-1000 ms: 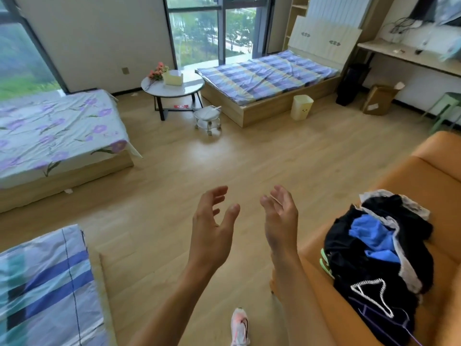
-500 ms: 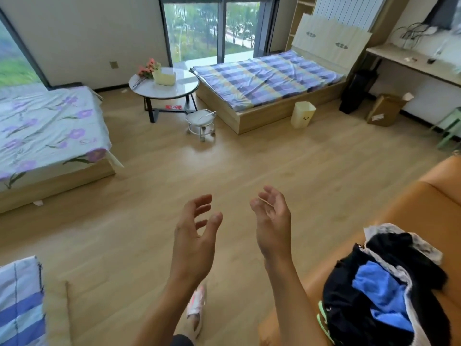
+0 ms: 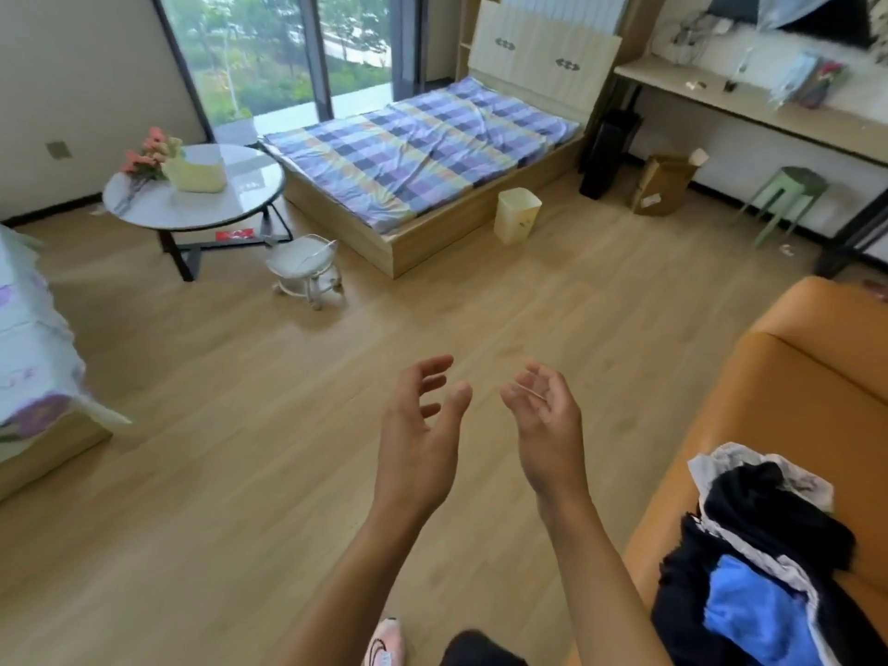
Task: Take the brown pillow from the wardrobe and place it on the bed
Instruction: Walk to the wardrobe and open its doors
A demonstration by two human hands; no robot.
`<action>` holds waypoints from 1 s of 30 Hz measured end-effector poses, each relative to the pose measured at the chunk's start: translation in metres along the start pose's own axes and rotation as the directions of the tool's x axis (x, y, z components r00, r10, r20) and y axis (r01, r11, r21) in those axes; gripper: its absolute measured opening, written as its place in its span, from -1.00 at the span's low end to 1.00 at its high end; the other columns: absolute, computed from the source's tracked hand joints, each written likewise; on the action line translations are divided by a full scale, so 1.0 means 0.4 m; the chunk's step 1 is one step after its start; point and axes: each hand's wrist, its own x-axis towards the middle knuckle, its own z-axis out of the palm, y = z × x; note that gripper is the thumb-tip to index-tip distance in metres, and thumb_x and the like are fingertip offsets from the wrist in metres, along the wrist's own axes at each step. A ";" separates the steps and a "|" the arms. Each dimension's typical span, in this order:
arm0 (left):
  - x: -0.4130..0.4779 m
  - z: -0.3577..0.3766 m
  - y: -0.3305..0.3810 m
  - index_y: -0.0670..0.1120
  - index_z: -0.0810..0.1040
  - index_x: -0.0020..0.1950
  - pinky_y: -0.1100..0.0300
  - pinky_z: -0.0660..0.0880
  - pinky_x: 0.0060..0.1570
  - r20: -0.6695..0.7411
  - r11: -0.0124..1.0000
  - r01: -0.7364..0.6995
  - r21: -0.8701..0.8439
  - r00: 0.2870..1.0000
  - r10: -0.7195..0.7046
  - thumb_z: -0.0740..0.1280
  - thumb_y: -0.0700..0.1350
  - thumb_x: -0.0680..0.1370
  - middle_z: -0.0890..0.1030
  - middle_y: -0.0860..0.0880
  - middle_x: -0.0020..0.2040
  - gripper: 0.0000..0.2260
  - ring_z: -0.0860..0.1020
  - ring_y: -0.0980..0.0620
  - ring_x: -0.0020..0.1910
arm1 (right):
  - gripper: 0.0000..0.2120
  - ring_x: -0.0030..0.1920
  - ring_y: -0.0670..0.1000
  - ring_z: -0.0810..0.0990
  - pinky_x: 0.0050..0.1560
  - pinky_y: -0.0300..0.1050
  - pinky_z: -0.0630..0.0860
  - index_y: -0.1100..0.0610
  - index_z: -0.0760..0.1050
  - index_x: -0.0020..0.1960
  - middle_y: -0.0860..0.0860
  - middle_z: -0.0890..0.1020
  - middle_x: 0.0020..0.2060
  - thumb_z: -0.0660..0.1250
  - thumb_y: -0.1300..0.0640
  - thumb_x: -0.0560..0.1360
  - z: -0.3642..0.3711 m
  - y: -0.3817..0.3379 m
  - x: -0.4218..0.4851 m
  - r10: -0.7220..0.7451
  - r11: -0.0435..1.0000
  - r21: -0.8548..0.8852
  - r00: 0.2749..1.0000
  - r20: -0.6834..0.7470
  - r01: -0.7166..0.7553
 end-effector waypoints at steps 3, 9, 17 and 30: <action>0.114 0.073 -0.010 0.08 0.55 0.27 0.20 0.52 0.15 0.081 1.000 0.002 -0.007 0.997 -0.002 0.34 -0.04 0.63 0.60 0.19 0.26 -0.78 0.56 0.26 0.24 | -0.59 0.31 -0.08 0.58 0.31 -0.13 0.51 -0.02 0.44 0.43 -0.03 0.58 0.32 0.42 0.08 0.61 -0.013 0.000 0.127 0.016 1.000 -0.006 0.996 -0.088 -0.016; 0.346 0.249 -0.040 0.12 0.57 0.24 0.21 0.52 0.15 0.182 1.000 0.025 0.010 0.983 -0.026 0.32 0.07 0.56 0.62 0.24 0.22 -0.74 0.56 0.26 0.24 | -0.59 0.31 -0.05 0.58 0.33 -0.08 0.52 0.01 0.46 0.43 0.00 0.59 0.32 0.42 0.11 0.61 -0.041 0.029 0.428 0.032 0.999 0.010 0.985 -0.171 -0.030; 0.734 0.546 0.028 0.11 0.56 0.24 0.20 0.53 0.09 0.237 0.994 -0.087 0.064 0.969 0.070 0.35 -0.06 0.61 0.63 0.18 0.22 -0.79 0.58 0.22 0.23 | -0.63 0.27 -0.12 0.58 0.15 -0.36 0.45 -0.01 0.48 0.39 -0.05 0.60 0.29 0.42 0.06 0.60 -0.214 -0.051 0.899 -0.033 0.999 -0.004 0.974 -0.224 0.033; 1.160 1.060 0.056 0.09 0.57 0.24 0.16 0.53 0.14 0.441 0.998 -0.002 -0.058 0.897 0.027 0.31 0.07 0.53 0.63 0.12 0.22 -0.71 0.58 0.20 0.23 | -0.69 0.23 -0.10 0.60 0.32 -0.05 0.51 0.01 0.51 0.31 -0.05 0.61 0.24 0.43 0.07 0.59 -0.512 -0.071 1.387 0.023 0.991 -0.105 0.886 -0.463 -0.081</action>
